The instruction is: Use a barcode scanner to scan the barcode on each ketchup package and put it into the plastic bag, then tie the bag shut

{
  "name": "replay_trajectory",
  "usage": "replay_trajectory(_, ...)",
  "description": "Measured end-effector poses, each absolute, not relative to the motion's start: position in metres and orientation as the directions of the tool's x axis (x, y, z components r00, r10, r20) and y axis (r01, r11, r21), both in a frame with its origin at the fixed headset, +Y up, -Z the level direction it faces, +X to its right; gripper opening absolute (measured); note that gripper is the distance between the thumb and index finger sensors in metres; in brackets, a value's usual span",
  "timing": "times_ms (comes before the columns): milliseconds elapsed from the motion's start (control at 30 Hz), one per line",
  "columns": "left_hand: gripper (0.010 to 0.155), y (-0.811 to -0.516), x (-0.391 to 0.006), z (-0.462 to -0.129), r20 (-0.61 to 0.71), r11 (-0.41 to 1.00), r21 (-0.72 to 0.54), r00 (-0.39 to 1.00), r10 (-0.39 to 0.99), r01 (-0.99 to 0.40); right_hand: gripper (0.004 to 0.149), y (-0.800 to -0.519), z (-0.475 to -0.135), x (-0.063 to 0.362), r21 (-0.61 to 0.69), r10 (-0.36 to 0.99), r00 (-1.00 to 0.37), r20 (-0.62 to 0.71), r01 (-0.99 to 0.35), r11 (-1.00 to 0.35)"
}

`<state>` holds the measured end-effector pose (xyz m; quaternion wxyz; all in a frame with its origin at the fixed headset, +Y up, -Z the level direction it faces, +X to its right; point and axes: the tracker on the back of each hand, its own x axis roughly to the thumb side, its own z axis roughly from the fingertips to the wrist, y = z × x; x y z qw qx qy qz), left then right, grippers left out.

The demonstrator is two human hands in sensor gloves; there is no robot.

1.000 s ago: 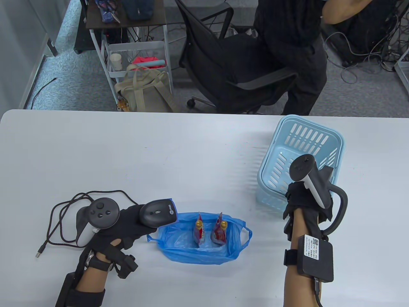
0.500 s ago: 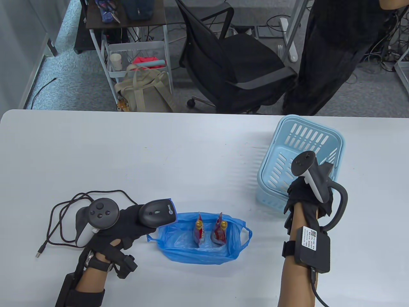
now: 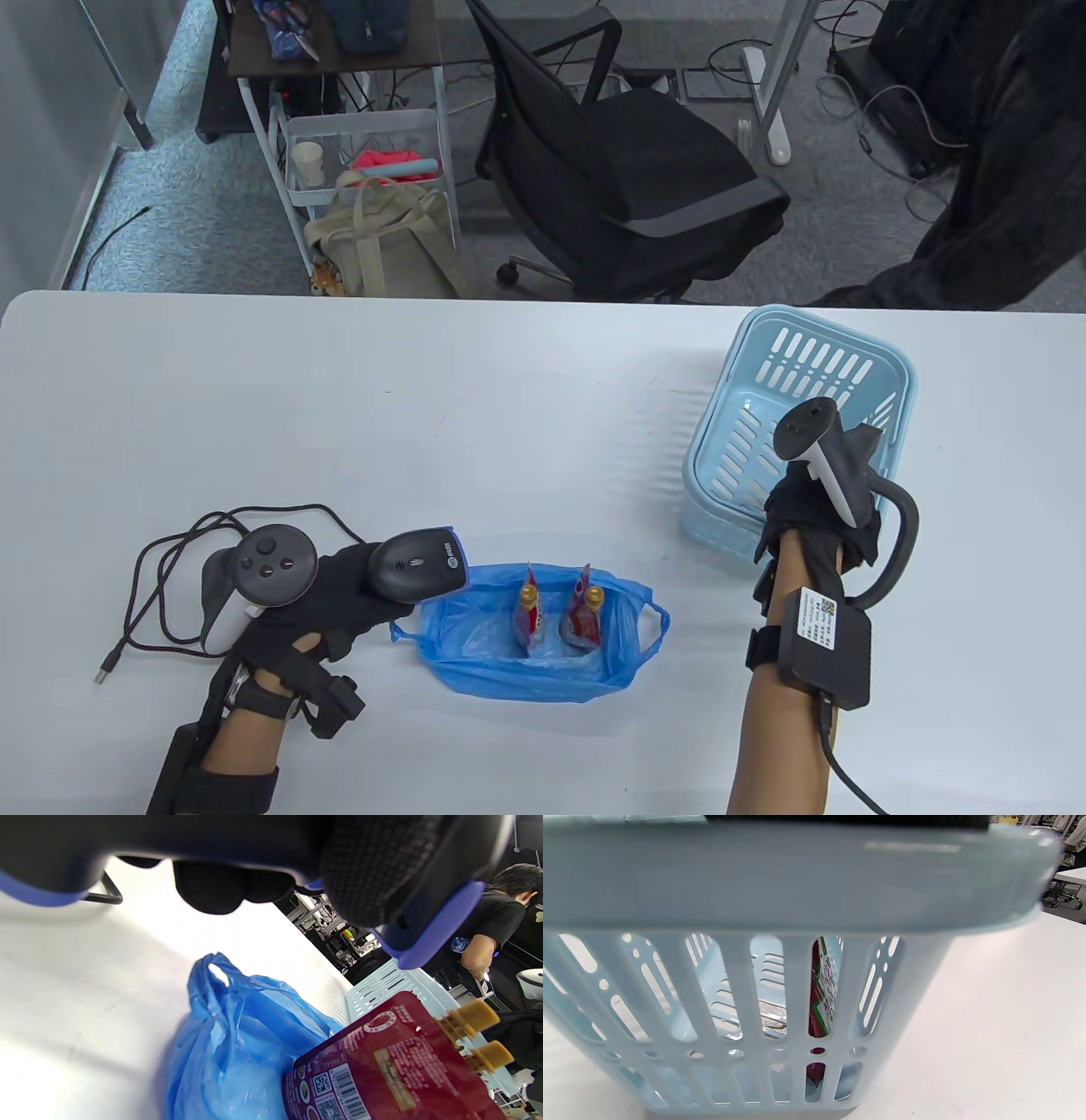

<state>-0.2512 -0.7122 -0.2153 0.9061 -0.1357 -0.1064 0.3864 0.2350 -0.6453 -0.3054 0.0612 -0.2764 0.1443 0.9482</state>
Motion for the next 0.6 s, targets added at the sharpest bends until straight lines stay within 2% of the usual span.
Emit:
replay_trajectory(333, 0.051, -0.712, -0.252, -0.216, 0.089, 0.658, -0.327, 0.671, 0.736, -0.678, 0.044, -0.642, -0.3, 0.239, 0.162, 0.074, -0.838, -0.54, -0.19, -0.968)
replay_trajectory(600, 0.051, -0.711, -0.253, -0.215, 0.099, 0.651, -0.325, 0.66, 0.745, -0.686, 0.044, -0.615, -0.288, 0.231, 0.067, 0.126, -0.858, -0.498, -0.183, -0.981)
